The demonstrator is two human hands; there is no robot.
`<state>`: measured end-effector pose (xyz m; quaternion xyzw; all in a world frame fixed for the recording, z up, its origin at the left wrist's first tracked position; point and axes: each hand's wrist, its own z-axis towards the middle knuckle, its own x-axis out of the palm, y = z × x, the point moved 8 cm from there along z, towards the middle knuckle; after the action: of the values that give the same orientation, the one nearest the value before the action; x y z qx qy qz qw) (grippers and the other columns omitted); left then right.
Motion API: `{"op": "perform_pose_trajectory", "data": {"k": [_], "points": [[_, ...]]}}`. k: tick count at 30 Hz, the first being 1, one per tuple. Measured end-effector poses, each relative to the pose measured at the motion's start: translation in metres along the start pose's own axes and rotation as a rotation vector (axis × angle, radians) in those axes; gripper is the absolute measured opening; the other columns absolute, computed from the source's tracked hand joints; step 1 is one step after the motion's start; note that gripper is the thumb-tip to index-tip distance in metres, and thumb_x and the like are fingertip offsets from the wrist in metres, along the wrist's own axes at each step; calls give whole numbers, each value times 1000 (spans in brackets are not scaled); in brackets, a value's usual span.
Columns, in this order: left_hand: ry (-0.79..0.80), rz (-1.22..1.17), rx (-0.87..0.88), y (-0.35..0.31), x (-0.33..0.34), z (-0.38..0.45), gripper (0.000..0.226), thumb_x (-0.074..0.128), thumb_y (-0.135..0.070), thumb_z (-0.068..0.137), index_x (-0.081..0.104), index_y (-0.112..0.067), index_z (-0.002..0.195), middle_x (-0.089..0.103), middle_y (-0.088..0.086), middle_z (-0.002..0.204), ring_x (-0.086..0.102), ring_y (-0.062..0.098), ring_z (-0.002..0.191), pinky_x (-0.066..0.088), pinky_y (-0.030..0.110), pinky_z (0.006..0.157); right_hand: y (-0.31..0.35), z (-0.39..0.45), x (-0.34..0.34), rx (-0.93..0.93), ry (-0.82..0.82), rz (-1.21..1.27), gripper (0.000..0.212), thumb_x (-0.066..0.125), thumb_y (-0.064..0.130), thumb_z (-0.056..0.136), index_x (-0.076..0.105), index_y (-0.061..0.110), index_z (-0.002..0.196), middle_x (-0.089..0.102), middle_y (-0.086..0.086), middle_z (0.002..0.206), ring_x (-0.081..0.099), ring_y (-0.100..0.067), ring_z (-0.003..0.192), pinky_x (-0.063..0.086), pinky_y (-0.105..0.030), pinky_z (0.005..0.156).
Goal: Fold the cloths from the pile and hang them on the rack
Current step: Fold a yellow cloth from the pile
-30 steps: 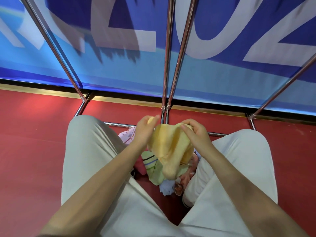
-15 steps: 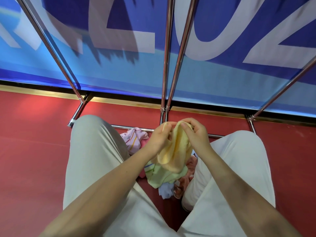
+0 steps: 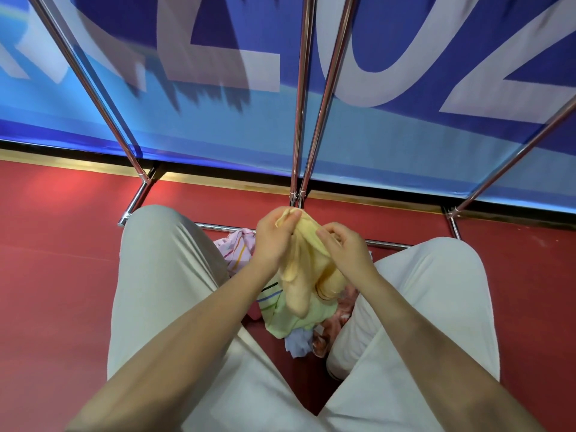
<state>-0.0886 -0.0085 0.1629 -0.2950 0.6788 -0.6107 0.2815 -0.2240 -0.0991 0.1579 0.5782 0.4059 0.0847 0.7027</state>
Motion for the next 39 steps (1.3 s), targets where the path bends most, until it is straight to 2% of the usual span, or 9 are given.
{"op": "perform_pose_trajectory", "data": {"k": [9, 12, 15, 18, 21, 26, 32, 36, 39], "points": [[-165, -73, -24, -16, -45, 9, 31, 58, -20, 94, 48, -17, 64, 45, -7, 60, 41, 10, 59, 36, 25, 60, -16, -3, 28, 57, 182, -10, 43, 56, 24, 96, 40, 21, 56, 31, 8, 56, 30, -4, 52, 23, -27, 56], [-252, -124, -51, -19, -64, 13, 32, 56, -19, 95, 48, -20, 64, 46, -9, 58, 43, 7, 56, 37, 24, 58, -24, -2, 27, 91, 206, -15, 41, 55, 24, 96, 46, 8, 60, 32, -1, 59, 29, -6, 54, 22, -27, 56], [-377, -186, -101, -15, -87, 17, 26, 56, -20, 95, 51, -18, 70, 48, -3, 66, 45, 11, 63, 39, 27, 63, -28, -1, 27, 99, 221, -30, 44, 56, 23, 96, 48, -6, 64, 33, -8, 62, 31, -9, 57, 22, -29, 57], [-485, -221, -132, -11, -113, 22, 14, 57, -24, 94, 62, -15, 84, 58, 2, 81, 54, 20, 80, 47, 35, 76, -25, 0, 21, 89, 233, -48, 42, 55, 25, 97, 45, 3, 61, 31, -7, 61, 30, -10, 57, 22, -29, 56], [-528, -174, -164, -7, -128, 24, 39, 57, -29, 94, 60, -1, 120, 65, 10, 115, 61, 25, 105, 47, 37, 93, -13, 1, 6, 80, 203, -10, 42, 55, 27, 97, 44, 6, 62, 32, -5, 59, 31, -8, 54, 24, -21, 51], [-471, -98, -274, 12, -119, 24, 19, 52, -27, 98, 57, -9, 97, 52, 0, 76, 50, 20, 80, 40, 30, 77, -8, -3, -8, 69, 191, 23, 18, 58, 22, 94, 64, 12, 80, 59, 16, 71, 52, 4, 67, 39, -11, 65], [-429, -65, -315, 18, -102, 21, 36, 51, -27, 98, 59, -2, 122, 63, 9, 109, 55, 25, 100, 41, 31, 80, 2, 1, -40, -24, -139, -17, 8, 56, 15, 95, 62, 19, 90, 62, 15, 86, 56, 6, 81, 41, -9, 69], [-228, 120, -335, 22, -73, 19, 26, 47, -22, 99, 62, -12, 81, 53, -5, 75, 48, 15, 71, 38, 23, 57, 9, 0, -42, -59, -166, 40, 9, 57, 14, 94, 64, 18, 90, 64, 14, 86, 57, 6, 82, 42, -8, 71], [-49, 179, -270, 22, -37, 11, 26, 46, -19, 101, 70, -12, 107, 55, -14, 87, 44, 2, 67, 37, 6, 51, 10, 1, -32, -54, -96, 34, 11, 57, 14, 94, 65, 19, 89, 64, 13, 85, 57, 5, 82, 43, -9, 72]]}}
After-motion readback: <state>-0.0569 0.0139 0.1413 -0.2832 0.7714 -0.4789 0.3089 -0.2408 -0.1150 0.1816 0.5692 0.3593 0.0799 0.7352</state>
